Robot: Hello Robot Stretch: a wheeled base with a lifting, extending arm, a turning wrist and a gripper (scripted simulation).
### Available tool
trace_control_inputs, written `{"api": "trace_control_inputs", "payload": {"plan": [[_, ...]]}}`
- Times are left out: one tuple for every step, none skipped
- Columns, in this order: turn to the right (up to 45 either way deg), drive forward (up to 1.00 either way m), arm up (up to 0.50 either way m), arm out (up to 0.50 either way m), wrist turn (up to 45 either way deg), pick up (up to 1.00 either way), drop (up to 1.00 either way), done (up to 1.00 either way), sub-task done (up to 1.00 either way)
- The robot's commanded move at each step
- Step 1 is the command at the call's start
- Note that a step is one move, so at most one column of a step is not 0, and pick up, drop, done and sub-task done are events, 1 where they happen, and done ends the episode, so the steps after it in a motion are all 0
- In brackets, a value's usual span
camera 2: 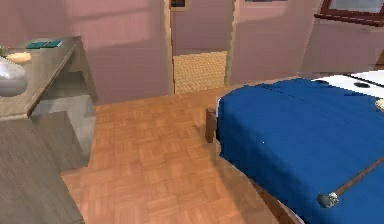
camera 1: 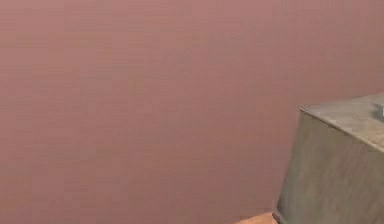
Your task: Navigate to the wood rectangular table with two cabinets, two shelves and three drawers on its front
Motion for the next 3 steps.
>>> {"api": "trace_control_inputs", "payload": {"plan": [[0.0,0.45,0.0,0.0,0.0,0.0,0.0,0.0,0.0],[45.0,0.0,0.0,0.0,0.0,0.0,0.0,0.0,0.0],[18.0,0.0,0.0,0.0,0.0,0.0,0.0,0.0,0.0]]}}
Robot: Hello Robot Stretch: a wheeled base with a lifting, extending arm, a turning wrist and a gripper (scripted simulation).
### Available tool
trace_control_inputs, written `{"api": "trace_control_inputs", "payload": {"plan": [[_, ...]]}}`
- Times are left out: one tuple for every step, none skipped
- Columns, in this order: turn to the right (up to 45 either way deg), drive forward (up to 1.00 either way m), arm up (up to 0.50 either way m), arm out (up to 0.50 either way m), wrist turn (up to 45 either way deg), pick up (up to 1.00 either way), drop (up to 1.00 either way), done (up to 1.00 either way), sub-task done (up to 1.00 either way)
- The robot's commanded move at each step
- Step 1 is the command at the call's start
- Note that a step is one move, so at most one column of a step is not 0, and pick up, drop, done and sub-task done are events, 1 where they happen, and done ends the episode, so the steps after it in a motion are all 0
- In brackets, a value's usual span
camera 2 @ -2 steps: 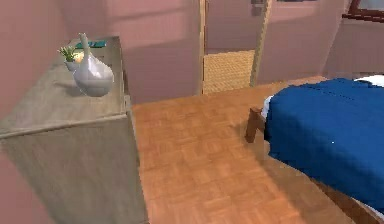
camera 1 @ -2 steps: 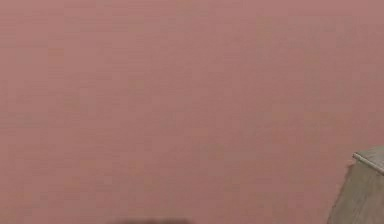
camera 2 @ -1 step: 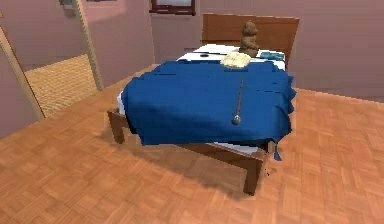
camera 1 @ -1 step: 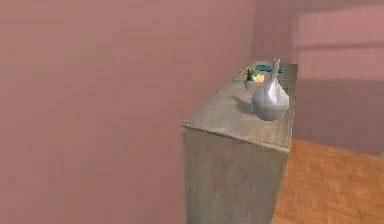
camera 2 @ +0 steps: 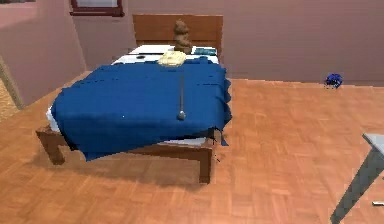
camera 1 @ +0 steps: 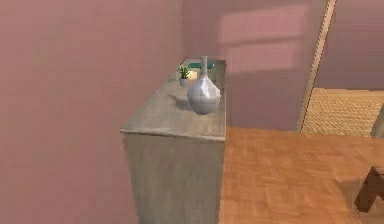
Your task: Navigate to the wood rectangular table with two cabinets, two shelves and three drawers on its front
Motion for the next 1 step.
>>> {"api": "trace_control_inputs", "payload": {"plan": [[0.0,0.0,0.0,0.0,0.0,0.0,0.0,1.0,0.0]]}}
